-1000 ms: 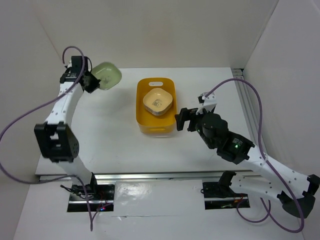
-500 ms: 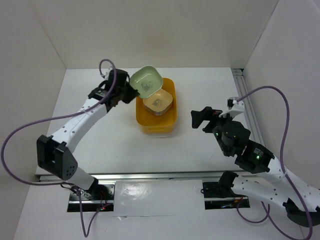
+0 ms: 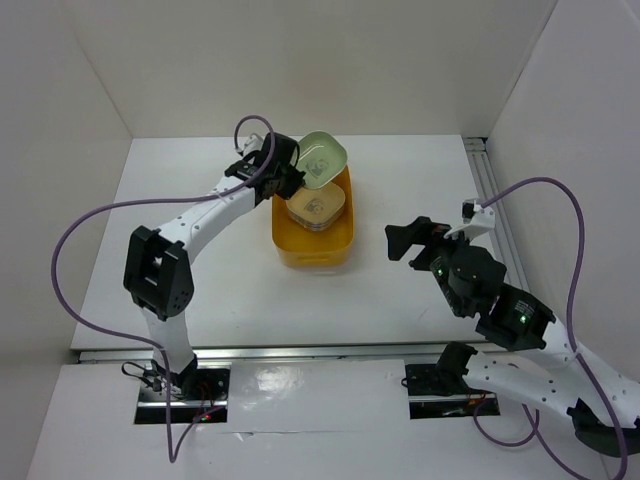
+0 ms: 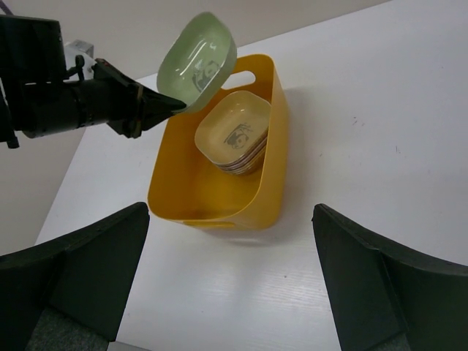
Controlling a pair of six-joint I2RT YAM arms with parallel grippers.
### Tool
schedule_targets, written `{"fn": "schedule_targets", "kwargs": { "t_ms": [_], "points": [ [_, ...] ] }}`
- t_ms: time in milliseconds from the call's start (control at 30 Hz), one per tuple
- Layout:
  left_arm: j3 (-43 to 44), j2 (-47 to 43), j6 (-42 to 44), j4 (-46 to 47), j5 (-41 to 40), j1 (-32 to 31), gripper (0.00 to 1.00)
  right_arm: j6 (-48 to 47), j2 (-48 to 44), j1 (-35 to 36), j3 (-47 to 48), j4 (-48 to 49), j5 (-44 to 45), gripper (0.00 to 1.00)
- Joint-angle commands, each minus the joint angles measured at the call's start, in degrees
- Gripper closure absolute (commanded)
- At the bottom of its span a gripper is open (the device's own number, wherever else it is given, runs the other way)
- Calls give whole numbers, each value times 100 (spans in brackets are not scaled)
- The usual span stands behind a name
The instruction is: Place the plates into the plastic bin on the countertop
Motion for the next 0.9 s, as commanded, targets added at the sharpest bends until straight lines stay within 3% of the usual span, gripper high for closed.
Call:
{"fn": "schedule_targets", "kwargs": {
  "t_ms": [0,133,267,367,400,467,567,667,733,867],
  "points": [
    [288,159,-209,-40,-178,-18,100,84,-120,-28,-48,-113,-22,0],
    [165,265,-341,-92,-178,34,96,14,-173,-28,-100,-43,-83,0],
    [113,405,-341,-92,76,96,65,-39,-173,-28,-153,10,-215,0],
    [113,406,-270,31,200,96,49,-39,-173,-28,-153,10,-215,0],
    [60,406,-270,31,269,96,38,-39,-173,-28,-153,10,-215,0],
    [-27,266,-270,31,270,96,28,-39,-173,-28,-206,10,-215,0],
    [-300,-173,-322,31,270,96,19,-39,-173,-28,-206,10,-267,0],
    [-493,-840,-60,-82,209,44,15,-39,-112,-28,-101,-51,-268,0],
    [-729,-1262,264,-355,78,43,11,-92,-59,-28,-22,-287,-207,0],
    [-1503,-2963,1448,-409,-186,-202,3,-92,265,-28,400,-937,-13,0]
  ]
}}
